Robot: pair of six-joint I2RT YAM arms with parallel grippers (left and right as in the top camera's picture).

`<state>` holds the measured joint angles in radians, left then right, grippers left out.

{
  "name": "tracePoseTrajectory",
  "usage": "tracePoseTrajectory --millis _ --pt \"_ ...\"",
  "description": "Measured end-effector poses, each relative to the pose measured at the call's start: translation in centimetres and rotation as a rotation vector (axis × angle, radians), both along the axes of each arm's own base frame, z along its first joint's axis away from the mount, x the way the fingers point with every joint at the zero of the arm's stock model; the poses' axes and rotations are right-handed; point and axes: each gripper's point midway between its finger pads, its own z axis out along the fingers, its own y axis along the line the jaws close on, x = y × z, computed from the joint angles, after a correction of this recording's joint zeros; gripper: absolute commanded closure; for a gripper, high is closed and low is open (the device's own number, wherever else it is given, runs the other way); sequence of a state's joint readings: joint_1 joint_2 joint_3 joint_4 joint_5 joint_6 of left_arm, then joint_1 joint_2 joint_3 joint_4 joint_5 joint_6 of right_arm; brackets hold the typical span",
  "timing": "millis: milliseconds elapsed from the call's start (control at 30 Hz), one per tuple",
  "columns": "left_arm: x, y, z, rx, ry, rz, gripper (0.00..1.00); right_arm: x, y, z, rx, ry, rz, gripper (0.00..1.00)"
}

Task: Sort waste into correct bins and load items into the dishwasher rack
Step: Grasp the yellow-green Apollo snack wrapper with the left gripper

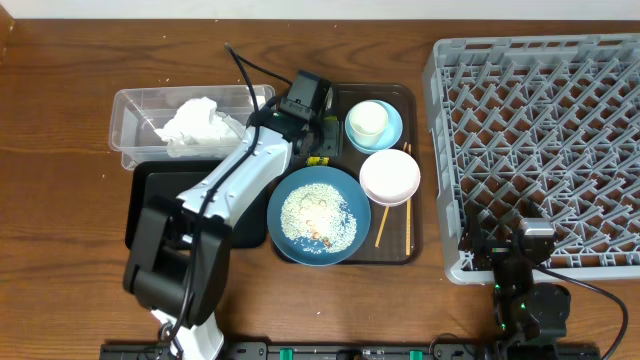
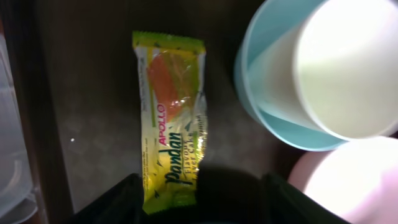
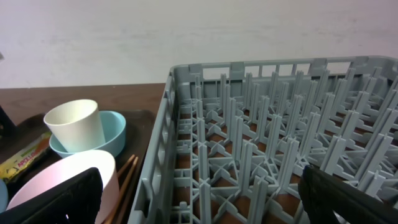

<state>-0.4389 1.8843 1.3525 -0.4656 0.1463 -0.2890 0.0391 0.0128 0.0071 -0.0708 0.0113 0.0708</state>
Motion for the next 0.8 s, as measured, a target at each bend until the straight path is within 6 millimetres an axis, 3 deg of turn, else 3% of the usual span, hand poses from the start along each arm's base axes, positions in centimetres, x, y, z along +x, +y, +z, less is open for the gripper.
tracePoseTrajectory --millis 200,367,567,800 --pt "0.5 0.7 -2.8 0.059 0.022 0.024 0.17 0.0 0.0 0.0 0.000 0.000 0.000 0.01" --pt "1.0 1.0 -3.7 0.083 0.015 0.033 0.07 0.0 0.0 0.0 0.000 0.000 0.000 0.01" --pt "1.2 1.0 -4.0 0.087 0.011 0.036 0.05 0.0 0.0 0.0 0.000 0.000 0.000 0.01" --pt "1.3 1.0 -6.7 0.108 0.042 0.035 0.05 0.0 0.0 0.0 0.000 0.000 0.000 0.01"
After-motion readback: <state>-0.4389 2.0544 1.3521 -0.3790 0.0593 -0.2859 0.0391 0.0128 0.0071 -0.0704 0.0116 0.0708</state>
